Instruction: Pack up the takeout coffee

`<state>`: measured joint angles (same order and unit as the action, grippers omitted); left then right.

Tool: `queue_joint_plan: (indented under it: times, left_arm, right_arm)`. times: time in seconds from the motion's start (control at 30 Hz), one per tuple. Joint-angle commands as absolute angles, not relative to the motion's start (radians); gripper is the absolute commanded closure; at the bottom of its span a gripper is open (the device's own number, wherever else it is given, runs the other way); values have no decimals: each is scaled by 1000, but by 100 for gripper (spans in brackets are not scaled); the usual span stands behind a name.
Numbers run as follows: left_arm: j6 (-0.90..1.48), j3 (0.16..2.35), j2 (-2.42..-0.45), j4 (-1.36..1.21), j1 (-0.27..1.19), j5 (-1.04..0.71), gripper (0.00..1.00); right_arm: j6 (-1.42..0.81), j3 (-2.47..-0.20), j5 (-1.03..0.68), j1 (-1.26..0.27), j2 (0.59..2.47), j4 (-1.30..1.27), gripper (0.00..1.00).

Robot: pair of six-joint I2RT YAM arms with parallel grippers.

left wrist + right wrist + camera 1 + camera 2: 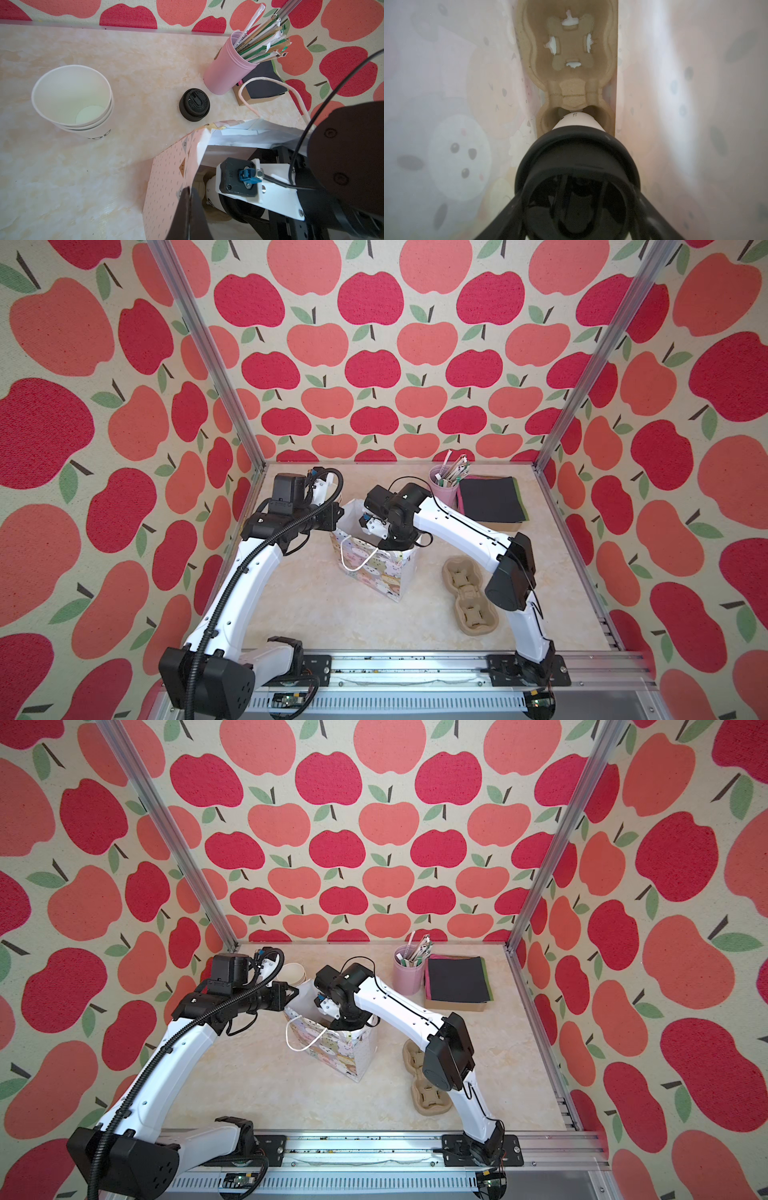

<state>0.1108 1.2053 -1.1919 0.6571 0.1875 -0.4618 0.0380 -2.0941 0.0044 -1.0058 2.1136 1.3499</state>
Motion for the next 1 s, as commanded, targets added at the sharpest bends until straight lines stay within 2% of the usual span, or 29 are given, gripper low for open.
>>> queue_joint_plan:
  times: [0.0, 0.97]
  left_arm:
    - [100, 1218, -1201, 674, 182, -466, 100]
    - [98, 1209, -1200, 670, 182, -462, 100]
  right_arm:
    - [48, -2076, 28, -999, 2118, 1365, 35]
    - [44, -2030, 62, -1008, 2173, 1363, 35]
